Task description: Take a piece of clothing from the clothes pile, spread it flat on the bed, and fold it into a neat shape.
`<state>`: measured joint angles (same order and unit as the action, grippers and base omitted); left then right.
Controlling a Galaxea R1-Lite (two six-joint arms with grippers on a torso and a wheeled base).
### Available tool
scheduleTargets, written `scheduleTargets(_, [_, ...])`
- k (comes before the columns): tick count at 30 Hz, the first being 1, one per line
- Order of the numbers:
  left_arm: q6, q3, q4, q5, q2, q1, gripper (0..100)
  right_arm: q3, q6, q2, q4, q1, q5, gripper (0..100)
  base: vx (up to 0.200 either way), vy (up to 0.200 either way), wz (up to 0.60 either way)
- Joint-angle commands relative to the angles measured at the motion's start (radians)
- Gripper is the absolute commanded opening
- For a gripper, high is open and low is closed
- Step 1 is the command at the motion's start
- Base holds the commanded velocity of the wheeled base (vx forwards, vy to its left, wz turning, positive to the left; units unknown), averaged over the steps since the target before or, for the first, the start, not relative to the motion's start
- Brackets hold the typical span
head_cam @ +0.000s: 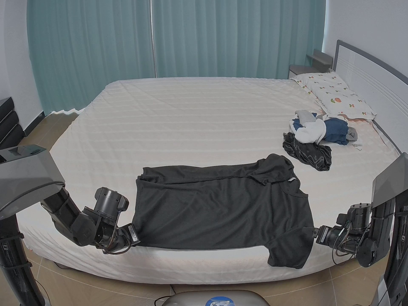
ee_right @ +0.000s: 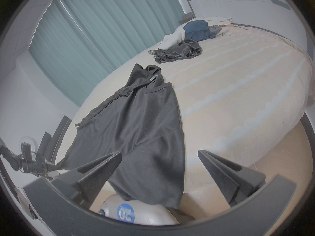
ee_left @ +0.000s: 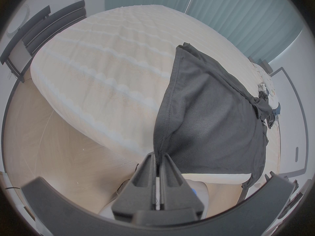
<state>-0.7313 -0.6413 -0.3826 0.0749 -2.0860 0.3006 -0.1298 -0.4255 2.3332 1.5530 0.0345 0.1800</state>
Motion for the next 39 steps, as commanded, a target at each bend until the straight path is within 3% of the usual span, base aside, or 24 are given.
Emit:
scheduleTargets(1, [0.0,-0.001,-0.002,0.0,-0.005,0.0,0,-0.122,-0.029,0.037,0.004,-0.011,0.001,100,0.0,0.0,0.0])
scheduleTargets(14, [-0.002,-0.008,-0.004,0.0,-0.02,0.0,0,-0.238,-0.029,0.141,-0.05,-0.034,0.001,100,0.0,0.0,0.0])
scheduleTargets(15, [-0.002,-0.008,-0.004,0.0,-0.023,0.0,0,-0.238,-0.029,0.149,-0.044,-0.039,0.001,0,0.0,0.0,0.0])
scheduleTargets(28, [0.001,-0.008,-0.004,0.002,-0.028,-0.011,0,-0.145,-0.006,0.098,-0.04,-0.116,0.019,0,0.0,0.0,0.0])
scheduleTargets(32, [0.003,-0.003,-0.002,0.002,-0.028,-0.011,0,-0.093,0.047,0.075,-0.039,-0.15,0.056,0,0.0,0.0,0.0])
scheduleTargets(39, [0.006,0.002,0.008,0.002,-0.028,-0.009,0,-0.057,0.08,0.066,-0.039,-0.162,0.061,0,0.0,0.0,0.0])
